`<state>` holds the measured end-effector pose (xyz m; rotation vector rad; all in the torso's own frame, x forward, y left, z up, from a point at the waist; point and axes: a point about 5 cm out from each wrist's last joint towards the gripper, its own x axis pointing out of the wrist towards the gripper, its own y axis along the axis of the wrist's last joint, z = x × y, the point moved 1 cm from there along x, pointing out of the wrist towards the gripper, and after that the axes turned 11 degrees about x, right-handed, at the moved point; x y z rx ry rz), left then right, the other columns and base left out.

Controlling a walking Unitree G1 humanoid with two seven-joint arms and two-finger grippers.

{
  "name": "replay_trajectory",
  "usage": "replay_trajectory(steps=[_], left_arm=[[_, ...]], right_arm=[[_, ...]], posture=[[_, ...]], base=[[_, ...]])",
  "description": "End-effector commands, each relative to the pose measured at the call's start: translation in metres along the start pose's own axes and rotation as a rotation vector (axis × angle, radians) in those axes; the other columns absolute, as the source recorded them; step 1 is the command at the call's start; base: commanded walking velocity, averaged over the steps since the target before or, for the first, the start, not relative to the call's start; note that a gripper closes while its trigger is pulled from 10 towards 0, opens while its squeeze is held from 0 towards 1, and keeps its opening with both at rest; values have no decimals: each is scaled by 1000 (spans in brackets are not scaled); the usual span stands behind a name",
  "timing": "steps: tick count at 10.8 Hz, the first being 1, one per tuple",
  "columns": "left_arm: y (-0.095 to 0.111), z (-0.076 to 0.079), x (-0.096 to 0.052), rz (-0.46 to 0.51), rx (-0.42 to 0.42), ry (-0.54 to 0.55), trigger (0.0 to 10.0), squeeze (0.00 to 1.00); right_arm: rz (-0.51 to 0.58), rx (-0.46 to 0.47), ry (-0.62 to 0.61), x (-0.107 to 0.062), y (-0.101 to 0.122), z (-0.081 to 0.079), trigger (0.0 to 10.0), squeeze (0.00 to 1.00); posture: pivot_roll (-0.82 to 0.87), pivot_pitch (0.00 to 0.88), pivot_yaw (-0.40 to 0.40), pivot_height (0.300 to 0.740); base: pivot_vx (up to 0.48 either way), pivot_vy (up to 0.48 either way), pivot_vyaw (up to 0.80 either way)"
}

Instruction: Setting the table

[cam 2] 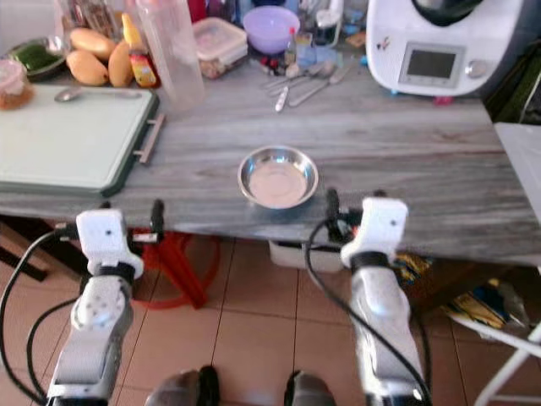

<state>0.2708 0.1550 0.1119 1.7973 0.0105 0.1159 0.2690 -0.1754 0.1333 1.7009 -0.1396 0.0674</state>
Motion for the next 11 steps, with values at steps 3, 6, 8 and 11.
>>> replay_trajectory(steps=[3, 6, 8, 11], left_arm=[[2, -4, -2, 25, -45, -44, 10000, 0], [0, -1, -4, 23, -71, -69, 10000, 0], [0, -1, -3, 23, -71, -68, 10000, 0], [0, -1, -3, 23, -71, -68, 10000, 0]], right_arm=[[29, -115, -56, -14, 2, 14, 10000, 102], [48, -124, -37, -9, 4, 8, 10000, 0], [45, -139, -38, -8, 4, 7, 10000, 0], [45, -139, -38, -8, 4, 7, 10000, 0]], posture=[[-66, 69, 42, 740], [-64, 59, 35, 740], [-63, 59, 34, 740], [-63, 59, 34, 740]], base=[[0, 0, 0], [0, 0, 0], [0, 0, 0], [0, 0, 0]])
